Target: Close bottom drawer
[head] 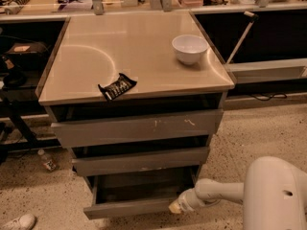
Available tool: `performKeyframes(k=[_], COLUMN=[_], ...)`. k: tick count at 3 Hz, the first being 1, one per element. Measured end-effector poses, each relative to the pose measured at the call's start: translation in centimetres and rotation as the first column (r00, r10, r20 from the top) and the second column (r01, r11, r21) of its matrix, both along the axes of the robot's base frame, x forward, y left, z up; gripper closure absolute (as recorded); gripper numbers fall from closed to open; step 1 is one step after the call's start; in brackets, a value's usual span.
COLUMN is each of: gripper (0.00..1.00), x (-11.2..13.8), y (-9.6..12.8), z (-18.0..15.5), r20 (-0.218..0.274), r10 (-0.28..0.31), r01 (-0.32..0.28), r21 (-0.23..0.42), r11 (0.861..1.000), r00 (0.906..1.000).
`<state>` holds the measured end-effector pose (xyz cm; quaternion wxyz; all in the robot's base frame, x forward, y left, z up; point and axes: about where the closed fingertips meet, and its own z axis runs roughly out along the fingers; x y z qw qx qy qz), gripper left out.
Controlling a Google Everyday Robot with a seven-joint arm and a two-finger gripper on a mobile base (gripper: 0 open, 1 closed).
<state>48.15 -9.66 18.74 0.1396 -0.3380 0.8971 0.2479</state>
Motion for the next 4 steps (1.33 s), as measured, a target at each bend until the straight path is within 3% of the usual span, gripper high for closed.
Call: performKeyframes(k=[1,2,3,4], gripper=[1.0,1.0,1.0,1.0], x=[0.0,1.0,3.8,7.7], y=[0.0,-0.4,-0.9,-2.0], z=[0.0,-0.2,0.8,0.4], r20=[0.0,0.023,0.101,0.181], r10=[-0.001,-0.053,-0.121,-0.199], r01=[0.001,0.053,0.119,0.202], r21=[0.0,0.02,0.019,0.006], r11=[1.0,0.998,0.993,0.979], r00=[1.0,0.9983,0.9876,0.9631])
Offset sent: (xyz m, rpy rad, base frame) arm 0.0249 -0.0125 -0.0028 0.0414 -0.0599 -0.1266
